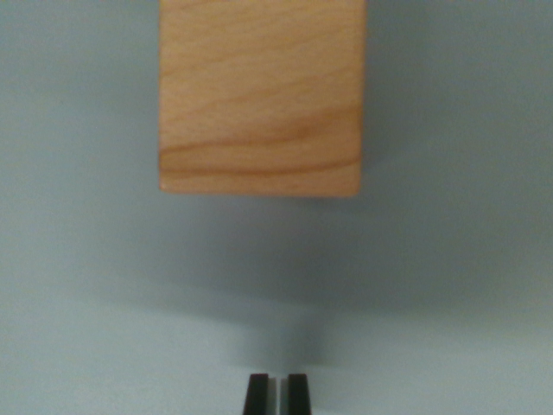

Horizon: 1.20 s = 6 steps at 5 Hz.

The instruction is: Push wooden cube

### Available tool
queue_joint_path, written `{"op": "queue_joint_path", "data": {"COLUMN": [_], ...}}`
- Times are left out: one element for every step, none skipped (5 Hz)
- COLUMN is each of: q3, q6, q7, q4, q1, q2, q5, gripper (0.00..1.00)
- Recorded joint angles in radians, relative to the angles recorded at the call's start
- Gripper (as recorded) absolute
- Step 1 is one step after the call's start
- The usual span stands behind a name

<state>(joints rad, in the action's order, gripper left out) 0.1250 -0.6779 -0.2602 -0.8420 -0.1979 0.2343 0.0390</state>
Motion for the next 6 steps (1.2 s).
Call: {"op": "queue_joint_path", "data": {"q3": [0.0, -0.001, -0.001, -0.002, -0.002, -0.003], "q6": [0.0, -0.003, -0.003, -0.01, -0.01, -0.019], "q7": [0.0, 0.001, 0.001, 0.003, 0.003, 0.006], "q4": [0.0, -0.009, -0.009, -0.027, -0.027, -0.052], "q1": [0.0, 0.0004, 0.0004, 0.0011, 0.0011, 0.0022], "q2": [0.0, 0.006, 0.006, 0.017, 0.017, 0.033], "q5": [0.0, 0.0004, 0.0004, 0.0011, 0.0011, 0.0022], "gripper": [1.0, 1.0, 1.0, 1.0, 1.0, 1.0]}}
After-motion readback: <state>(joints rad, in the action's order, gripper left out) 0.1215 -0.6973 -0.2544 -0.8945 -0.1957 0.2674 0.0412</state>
